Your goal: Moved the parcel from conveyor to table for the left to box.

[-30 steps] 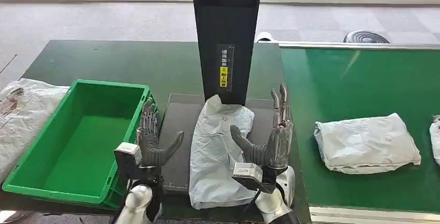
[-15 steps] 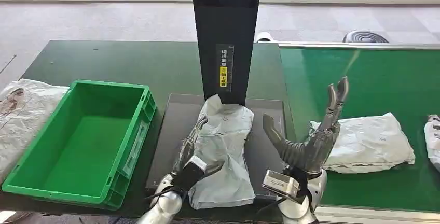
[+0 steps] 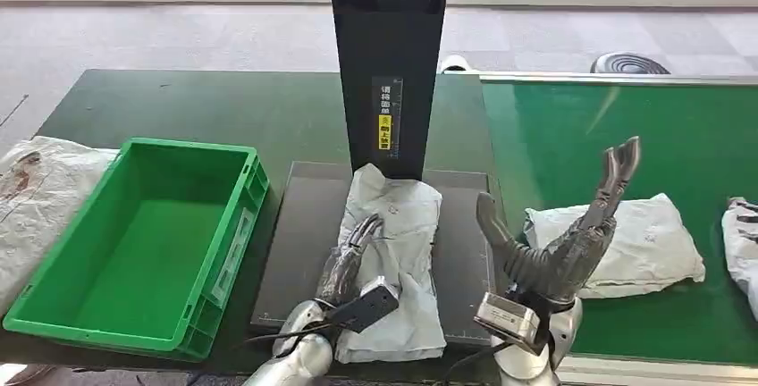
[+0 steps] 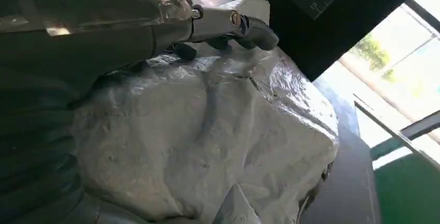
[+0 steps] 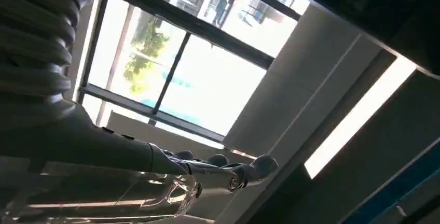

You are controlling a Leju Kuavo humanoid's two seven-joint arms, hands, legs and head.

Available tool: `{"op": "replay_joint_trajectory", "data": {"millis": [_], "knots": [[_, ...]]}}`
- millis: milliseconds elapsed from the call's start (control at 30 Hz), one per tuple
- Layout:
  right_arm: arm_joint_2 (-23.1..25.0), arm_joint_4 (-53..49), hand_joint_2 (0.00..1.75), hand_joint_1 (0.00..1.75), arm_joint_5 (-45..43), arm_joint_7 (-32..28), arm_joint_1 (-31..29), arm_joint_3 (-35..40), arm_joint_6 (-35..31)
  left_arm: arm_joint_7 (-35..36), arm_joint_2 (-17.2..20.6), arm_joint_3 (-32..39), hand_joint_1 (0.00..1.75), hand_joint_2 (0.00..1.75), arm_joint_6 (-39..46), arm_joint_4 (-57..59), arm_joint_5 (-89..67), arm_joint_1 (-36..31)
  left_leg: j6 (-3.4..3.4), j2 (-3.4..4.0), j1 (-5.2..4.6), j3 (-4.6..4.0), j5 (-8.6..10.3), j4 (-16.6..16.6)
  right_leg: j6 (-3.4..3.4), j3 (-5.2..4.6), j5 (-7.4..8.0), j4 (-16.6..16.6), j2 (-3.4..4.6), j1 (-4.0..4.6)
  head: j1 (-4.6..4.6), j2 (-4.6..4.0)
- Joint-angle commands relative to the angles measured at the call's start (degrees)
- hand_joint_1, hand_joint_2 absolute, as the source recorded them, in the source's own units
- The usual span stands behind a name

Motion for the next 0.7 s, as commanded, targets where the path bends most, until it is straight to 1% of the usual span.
{"op": "replay_joint_trajectory", "data": {"millis": [33, 67, 167, 200, 367, 667, 700], "knots": [[3.54, -1.74, 1.75, 0.0, -0.45, -0.11, 1.55, -2.91, 0.04, 21.77, -2.63, -9.59, 1.75, 1.75, 6.25, 11.69, -20.04, -7.25, 0.04, -0.24, -0.01, -0.05, 0.05, 0.01, 0.0, 0.05, -0.03, -0.01, -0.27, 0.0, 0.02, 0.0], [3.54, -1.78, 1.75, 0.0, -0.44, -0.11, 1.59, -2.88, 0.04, 22.0, -2.63, -9.29, 1.75, 1.75, 6.44, 11.55, -20.02, -7.22, 0.05, -0.29, 0.0, -0.04, 0.07, -0.03, 0.0, 0.1, -0.02, -0.05, -0.34, 0.01, 0.02, 0.0], [3.54, -2.08, 1.75, 0.0, -0.44, -0.11, 1.81, -3.09, 0.04, 22.02, -2.46, -8.6, 1.75, 1.75, 6.38, 11.35, -20.41, -7.26, 0.04, -0.12, 0.01, -0.02, 0.06, -0.06, 0.0, 0.09, 0.04, -0.08, -0.18, 0.01, 0.02, 0.0], [3.54, -2.36, 1.75, 0.0, -0.34, -0.11, 1.97, -3.36, 0.04, 23.57, -2.44, -8.37, 1.75, 1.75, 6.45, 11.64, -22.43, -7.36, 0.05, -0.15, 0.0, 0.03, 0.09, -0.13, -0.01, 0.14, 0.05, -0.14, -0.22, 0.01, 0.02, 0.0], [3.54, -3.49, 1.75, 0.0, -0.24, -0.11, 2.86, -3.75, 0.04, 26.09, -2.63, -6.26, 1.75, 1.75, 6.39, 10.99, -27.13, -7.13, 0.03, -0.13, 0.01, 0.07, 0.05, -0.08, -0.01, 0.17, 0.02, -0.09, -0.19, 0.02, 0.02, 0.0], [3.54, -4.69, 1.75, 0.0, -0.03, -0.11, 3.41, -3.11, 0.04, 27.37, -2.47, -3.79, 1.75, 1.75, 7.01, 9.35, -30.36, -6.09, 0.03, -0.07, 0.01, 0.1, 0.03, -0.1, -0.02, 0.17, 0.03, -0.1, -0.1, 0.03, 0.02, 0.0], [3.54, -4.93, 1.75, 0.0, -0.07, -0.11, 3.54, -3.32, 0.04, 29.06, -1.69, -2.02, 1.75, 1.75, 11.09, 5.15, -33.54, -4.86, 0.02, -0.05, 0.01, 0.06, 0.01, -0.05, -0.02, 0.12, 0.03, -0.04, -0.07, 0.02, 0.02, 0.0]]}}
